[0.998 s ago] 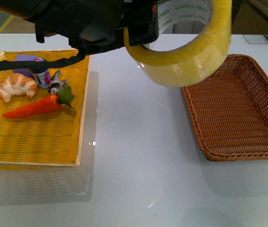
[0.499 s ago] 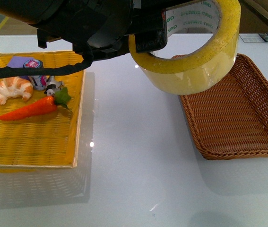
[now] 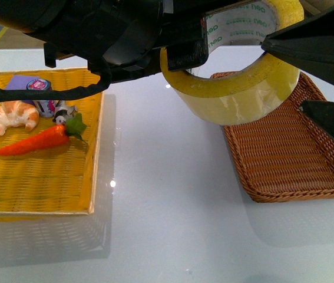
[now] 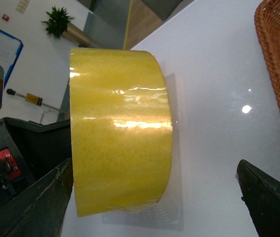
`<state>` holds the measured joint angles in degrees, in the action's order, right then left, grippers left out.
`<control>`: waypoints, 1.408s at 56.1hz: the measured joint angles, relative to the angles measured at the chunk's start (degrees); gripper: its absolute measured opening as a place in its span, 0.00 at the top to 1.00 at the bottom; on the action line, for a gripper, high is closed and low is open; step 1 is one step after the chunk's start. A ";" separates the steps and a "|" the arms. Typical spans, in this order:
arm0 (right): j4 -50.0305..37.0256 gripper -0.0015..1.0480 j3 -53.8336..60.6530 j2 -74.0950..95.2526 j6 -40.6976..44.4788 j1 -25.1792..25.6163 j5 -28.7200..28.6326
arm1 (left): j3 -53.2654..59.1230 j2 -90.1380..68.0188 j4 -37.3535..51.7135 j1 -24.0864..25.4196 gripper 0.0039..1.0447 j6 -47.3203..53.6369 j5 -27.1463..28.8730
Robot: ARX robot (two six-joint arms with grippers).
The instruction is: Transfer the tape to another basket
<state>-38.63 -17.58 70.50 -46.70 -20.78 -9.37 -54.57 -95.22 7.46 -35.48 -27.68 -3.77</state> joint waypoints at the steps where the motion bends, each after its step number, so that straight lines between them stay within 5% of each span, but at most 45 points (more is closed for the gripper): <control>1: -0.66 0.09 -0.22 0.68 -0.17 0.00 -0.13 | 0.00 0.00 0.00 0.00 0.85 -0.07 -0.20; 13: -5.22 0.09 -3.15 4.57 -2.36 -0.35 -0.33 | 0.00 0.04 0.02 0.02 0.85 -0.74 -2.32; 30: -6.01 0.52 -3.82 6.27 -3.50 -1.38 0.48 | 0.02 0.26 0.02 0.17 0.85 -1.11 -3.17; 37: -6.32 0.56 -3.72 6.16 -3.78 -1.40 0.35 | 0.09 0.31 0.15 0.26 0.85 -1.20 -3.34; 54: -4.72 0.56 -2.32 5.18 -4.61 0.00 0.96 | 1.20 4.35 3.15 0.70 0.40 -0.68 -3.85; 63: -3.89 0.56 -1.33 2.91 -4.98 2.78 0.48 | 4.24 7.21 6.23 3.50 0.07 0.72 -2.19; 68: -3.04 0.56 -0.15 1.49 -4.98 5.40 -0.70 | 6.47 10.45 9.11 6.58 0.08 0.85 -2.43; 75: -2.91 0.56 0.44 1.03 -4.94 8.70 -2.89 | 16.59 15.26 29.16 8.44 0.26 13.22 19.71; 79: -3.28 0.56 0.48 1.62 -4.79 10.86 -4.46 | 22.62 20.39 33.88 11.65 0.36 19.23 23.63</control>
<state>-41.91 -17.10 72.12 -51.48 -9.91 -13.82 -31.94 -74.83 41.34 -23.84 -8.45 19.86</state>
